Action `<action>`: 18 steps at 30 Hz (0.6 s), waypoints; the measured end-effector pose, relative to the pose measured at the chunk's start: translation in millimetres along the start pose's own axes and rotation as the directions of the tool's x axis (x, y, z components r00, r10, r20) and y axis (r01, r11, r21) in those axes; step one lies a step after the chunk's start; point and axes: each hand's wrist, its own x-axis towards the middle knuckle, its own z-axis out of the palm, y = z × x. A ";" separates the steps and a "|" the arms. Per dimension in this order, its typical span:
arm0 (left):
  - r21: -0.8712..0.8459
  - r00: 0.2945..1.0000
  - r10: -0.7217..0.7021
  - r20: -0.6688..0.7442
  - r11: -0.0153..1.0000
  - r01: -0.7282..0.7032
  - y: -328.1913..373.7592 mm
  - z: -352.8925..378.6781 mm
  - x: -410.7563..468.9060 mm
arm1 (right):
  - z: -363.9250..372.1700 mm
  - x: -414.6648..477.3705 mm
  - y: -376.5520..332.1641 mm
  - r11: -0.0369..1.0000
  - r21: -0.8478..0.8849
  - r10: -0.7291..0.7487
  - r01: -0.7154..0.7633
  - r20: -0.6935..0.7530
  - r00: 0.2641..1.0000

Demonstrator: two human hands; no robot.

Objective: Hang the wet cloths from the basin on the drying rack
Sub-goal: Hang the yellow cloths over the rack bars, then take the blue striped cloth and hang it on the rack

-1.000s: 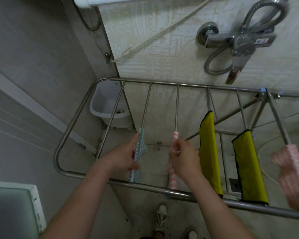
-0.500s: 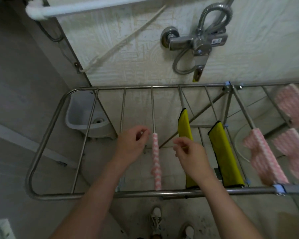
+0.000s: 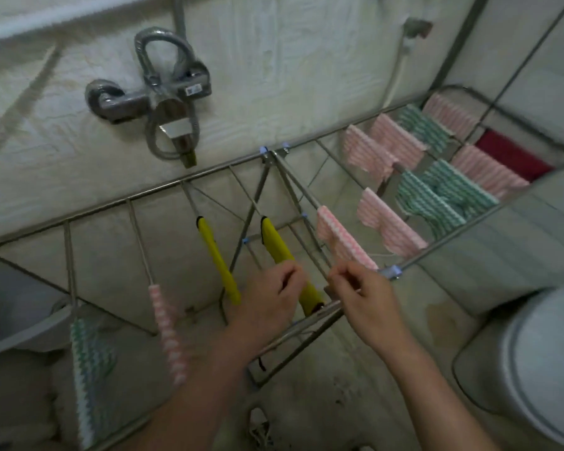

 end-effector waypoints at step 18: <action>0.036 0.546 0.392 0.741 0.789 -0.614 144.3 349.4 -26.3 | -254.6 -171.7 221.3 0.844 -0.087 0.436 -0.530 -0.466 0.770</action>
